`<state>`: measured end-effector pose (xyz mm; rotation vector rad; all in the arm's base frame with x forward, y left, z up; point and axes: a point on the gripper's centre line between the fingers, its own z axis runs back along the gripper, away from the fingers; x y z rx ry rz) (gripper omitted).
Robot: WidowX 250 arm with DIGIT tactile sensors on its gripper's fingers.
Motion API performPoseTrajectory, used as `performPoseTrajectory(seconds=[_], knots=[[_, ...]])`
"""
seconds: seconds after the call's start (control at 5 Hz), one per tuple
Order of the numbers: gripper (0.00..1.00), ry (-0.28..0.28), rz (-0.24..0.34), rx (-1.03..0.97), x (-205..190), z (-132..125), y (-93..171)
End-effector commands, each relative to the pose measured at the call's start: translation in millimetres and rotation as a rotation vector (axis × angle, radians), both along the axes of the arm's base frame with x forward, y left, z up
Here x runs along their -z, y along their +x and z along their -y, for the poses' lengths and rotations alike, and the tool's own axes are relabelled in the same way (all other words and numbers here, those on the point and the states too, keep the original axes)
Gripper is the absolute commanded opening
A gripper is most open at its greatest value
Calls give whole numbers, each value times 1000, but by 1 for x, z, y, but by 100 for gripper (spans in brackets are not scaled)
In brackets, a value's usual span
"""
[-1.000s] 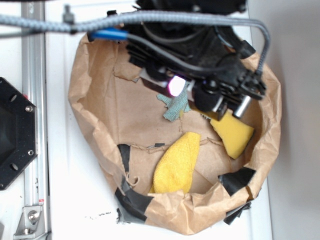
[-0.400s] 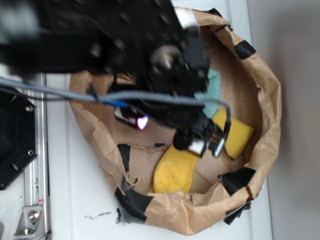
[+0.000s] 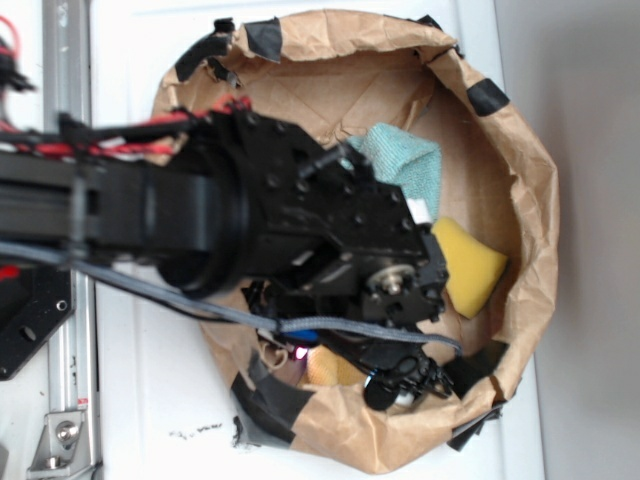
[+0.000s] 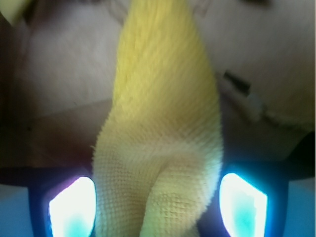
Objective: Grab the yellow cloth.
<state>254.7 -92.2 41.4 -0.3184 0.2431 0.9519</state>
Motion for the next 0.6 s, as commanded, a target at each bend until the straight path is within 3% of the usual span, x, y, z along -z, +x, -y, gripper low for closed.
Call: performPoseTrajectory(seconds=[0.0,0.2,0.4], knots=[[100,-37,-65,77,19,26,-38],[0,-87,-58,86,19,31,-37],[0,-80,-57,91,18,29,-35]])
